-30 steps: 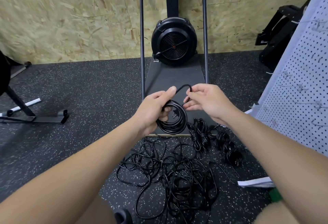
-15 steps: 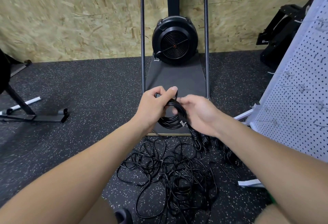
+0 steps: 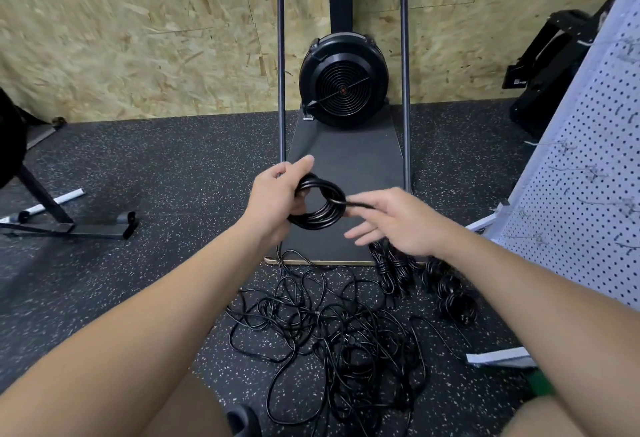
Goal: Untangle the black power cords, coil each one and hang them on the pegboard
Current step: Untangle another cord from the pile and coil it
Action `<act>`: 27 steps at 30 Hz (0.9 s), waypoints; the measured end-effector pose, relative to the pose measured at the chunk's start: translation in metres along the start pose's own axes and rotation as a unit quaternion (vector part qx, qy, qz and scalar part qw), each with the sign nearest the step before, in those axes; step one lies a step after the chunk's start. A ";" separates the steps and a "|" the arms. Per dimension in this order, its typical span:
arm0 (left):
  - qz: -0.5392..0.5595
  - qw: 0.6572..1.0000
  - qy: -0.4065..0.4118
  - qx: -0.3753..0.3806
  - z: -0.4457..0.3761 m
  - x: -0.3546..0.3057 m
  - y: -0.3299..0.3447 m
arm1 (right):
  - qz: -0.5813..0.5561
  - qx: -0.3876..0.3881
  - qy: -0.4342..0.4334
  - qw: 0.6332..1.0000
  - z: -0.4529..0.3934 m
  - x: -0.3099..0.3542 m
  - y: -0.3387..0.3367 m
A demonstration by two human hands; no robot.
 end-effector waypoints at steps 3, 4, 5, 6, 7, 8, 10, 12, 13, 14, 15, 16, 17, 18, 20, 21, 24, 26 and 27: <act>0.056 0.998 -0.020 0.029 -0.002 -0.001 0.008 | -0.095 -0.017 -0.001 0.995 0.002 0.003 -0.014; 0.068 0.996 -0.026 0.043 -0.002 0.000 0.012 | -0.121 -0.015 -0.008 0.993 0.003 0.005 -0.014; 0.086 0.994 -0.030 0.059 -0.002 0.001 0.015 | -0.149 -0.015 -0.017 0.989 0.003 0.006 -0.016; 0.111 0.991 -0.028 0.076 -0.001 0.002 0.018 | -0.185 -0.015 -0.027 0.982 0.004 0.008 -0.018; 0.139 0.986 -0.024 0.092 -0.001 0.003 0.021 | -0.218 -0.019 -0.038 0.975 0.004 0.010 -0.021; 0.163 0.981 -0.019 0.105 0.000 0.004 0.024 | -0.244 -0.024 -0.048 0.968 0.004 0.011 -0.025; 0.183 0.975 -0.014 0.125 0.004 0.006 0.030 | -0.268 -0.035 -0.052 0.961 0.005 0.012 -0.033; 0.155 0.979 -0.002 0.130 0.010 0.006 0.032 | -0.274 -0.031 -0.042 0.960 0.007 0.010 -0.036; 0.135 0.982 0.011 0.129 0.012 0.004 0.032 | -0.273 -0.027 -0.036 0.961 0.007 0.009 -0.036; 0.113 0.985 0.028 0.127 0.014 0.000 0.031 | -0.274 -0.025 -0.032 0.961 0.007 0.008 -0.035; 0.083 0.988 0.047 0.123 0.015 -0.002 0.029 | -0.278 -0.028 -0.030 0.960 0.006 0.007 -0.035; 0.039 0.990 0.069 0.118 0.015 -0.005 0.026 | -0.285 -0.034 -0.028 0.958 0.005 0.006 -0.034; -0.020 0.989 0.092 0.114 0.013 -0.006 0.023 | -0.290 -0.041 -0.025 0.956 0.005 0.005 -0.034; -0.087 0.983 0.114 0.116 0.012 -0.008 0.021 | -0.288 -0.045 -0.022 0.956 0.004 0.005 -0.034; -0.220 0.955 0.146 0.135 0.010 -0.008 0.020 | -0.273 -0.042 -0.017 0.961 0.003 0.004 -0.033; -0.278 0.935 0.154 0.155 0.011 -0.008 0.023 | -0.262 -0.037 -0.013 0.964 0.003 0.004 -0.032; -0.431 0.852 0.190 0.230 0.024 -0.007 0.035 | -0.250 0.001 -0.001 0.968 0.007 0.002 -0.027; -0.465 0.819 0.218 0.254 0.033 -0.006 0.042 | -0.255 0.034 0.001 0.966 0.008 0.003 -0.025; -0.465 0.818 0.230 0.251 0.034 -0.007 0.043 | -0.255 0.047 -0.003 0.966 0.009 0.004 -0.024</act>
Point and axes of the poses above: each hand's wrist, its own z-axis away from the middle knuckle, its own y-axis out of the palm, x = y × z, the point moved 7 cm from there along -z, towards the middle knuckle, and after that the axes turned 12 degrees about y, right-handed, at the moved point
